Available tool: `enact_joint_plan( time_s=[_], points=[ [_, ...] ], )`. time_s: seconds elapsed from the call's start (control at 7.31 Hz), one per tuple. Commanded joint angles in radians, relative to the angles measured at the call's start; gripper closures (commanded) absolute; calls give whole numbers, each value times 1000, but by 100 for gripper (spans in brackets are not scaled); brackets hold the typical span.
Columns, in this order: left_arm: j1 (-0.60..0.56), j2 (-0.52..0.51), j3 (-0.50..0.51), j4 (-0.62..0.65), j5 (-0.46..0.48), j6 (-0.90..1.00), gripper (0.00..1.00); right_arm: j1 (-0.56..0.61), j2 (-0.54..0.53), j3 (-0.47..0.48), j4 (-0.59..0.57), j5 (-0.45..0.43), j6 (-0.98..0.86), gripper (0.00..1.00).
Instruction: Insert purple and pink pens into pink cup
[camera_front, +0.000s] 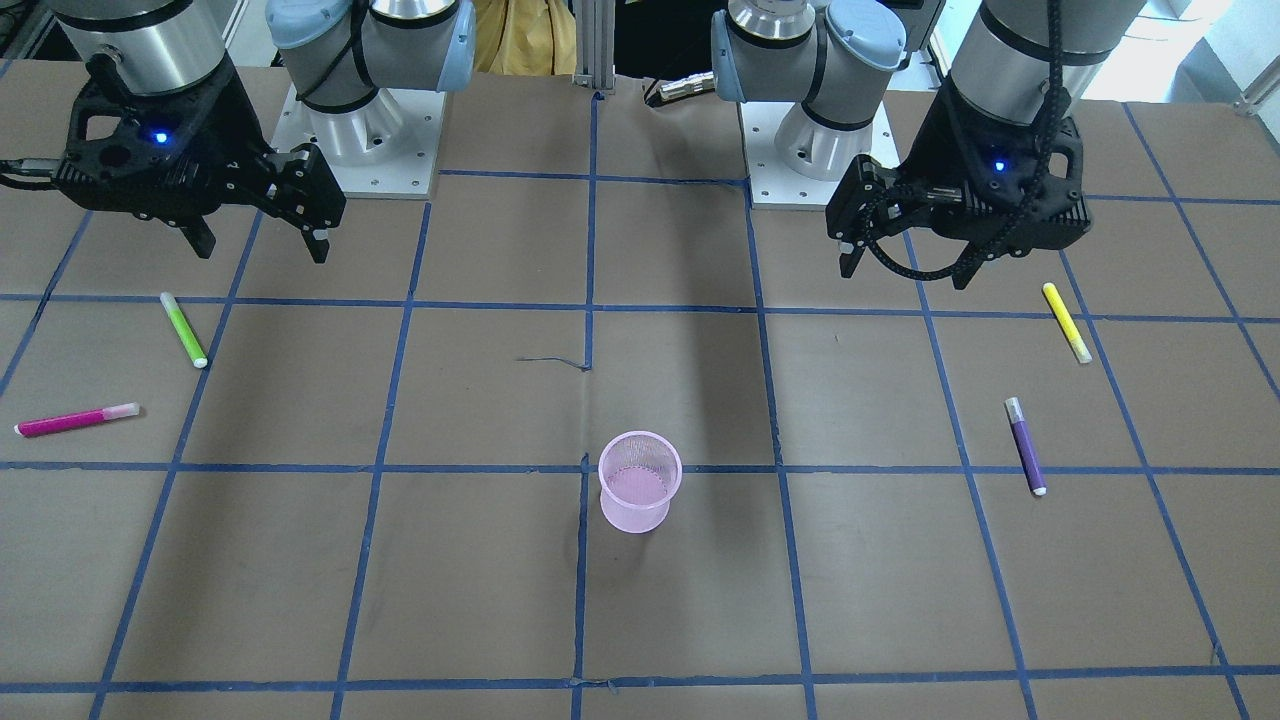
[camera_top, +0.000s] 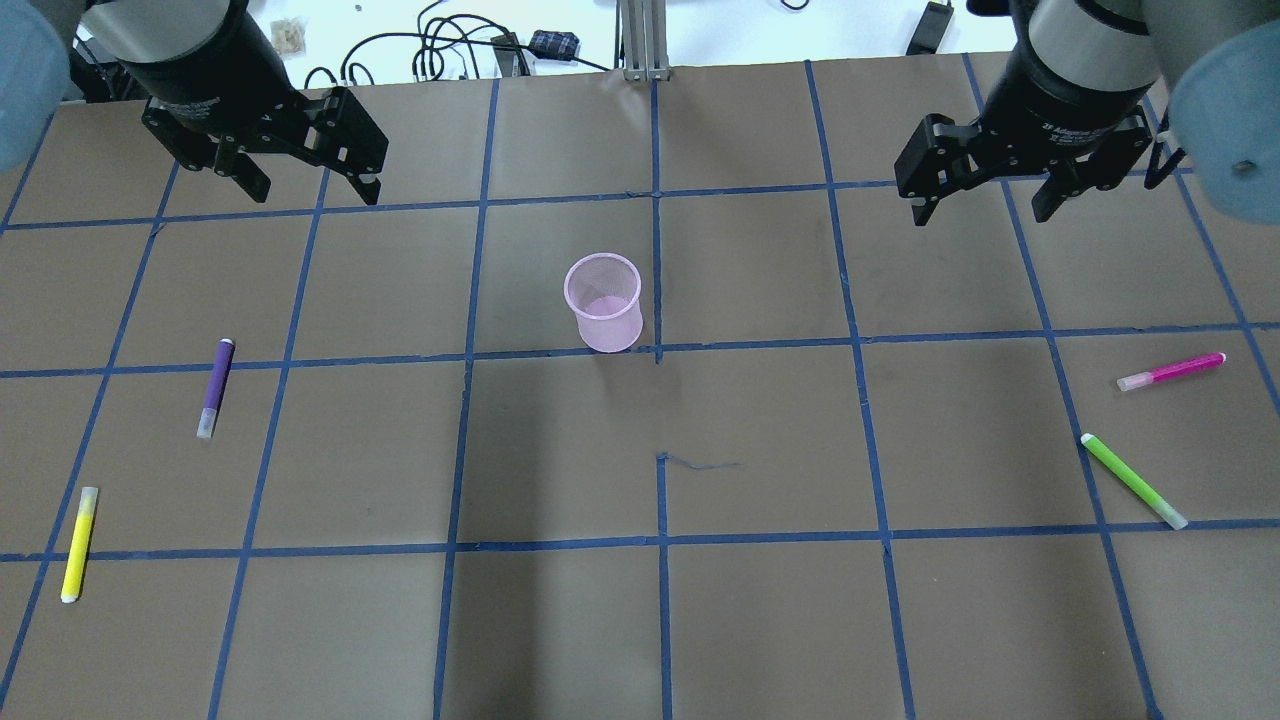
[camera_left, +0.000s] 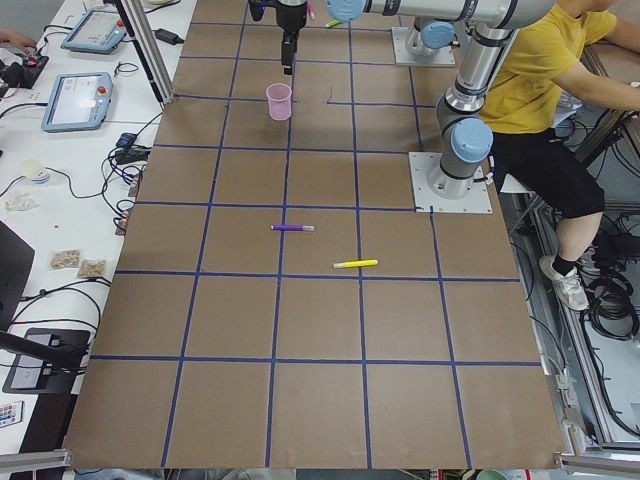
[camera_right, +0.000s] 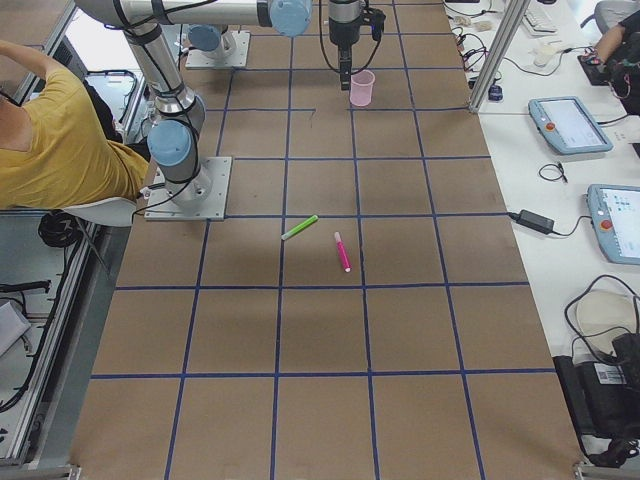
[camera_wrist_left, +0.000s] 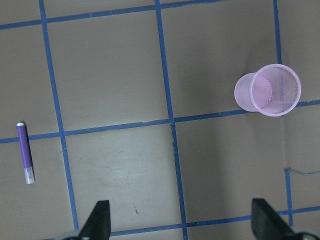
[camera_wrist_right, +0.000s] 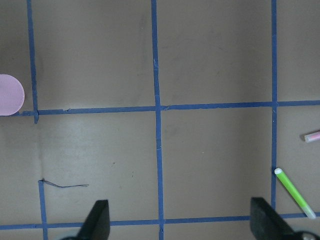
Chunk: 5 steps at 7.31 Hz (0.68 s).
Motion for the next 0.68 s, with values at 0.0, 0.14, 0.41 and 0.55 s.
enact_joint_plan(
  time_s=[0.0, 0.14, 0.41, 0.55],
  points=[
    [-2, 0, 0, 0, -4, -2, 0, 0, 1, -11, 0, -7, 1, 0],
    [-2, 1, 0, 0, 1, -2, 0, -2, 6, -12, 2, -7, 0, 0],
    [12, 18, -26, -12, 7, 31, 0, -8, 5, 4, 3, -14, -5, 0],
    [61, 11, -35, -17, 7, 144, 0, -15, 8, 6, 3, -8, -38, 0]
  ],
)
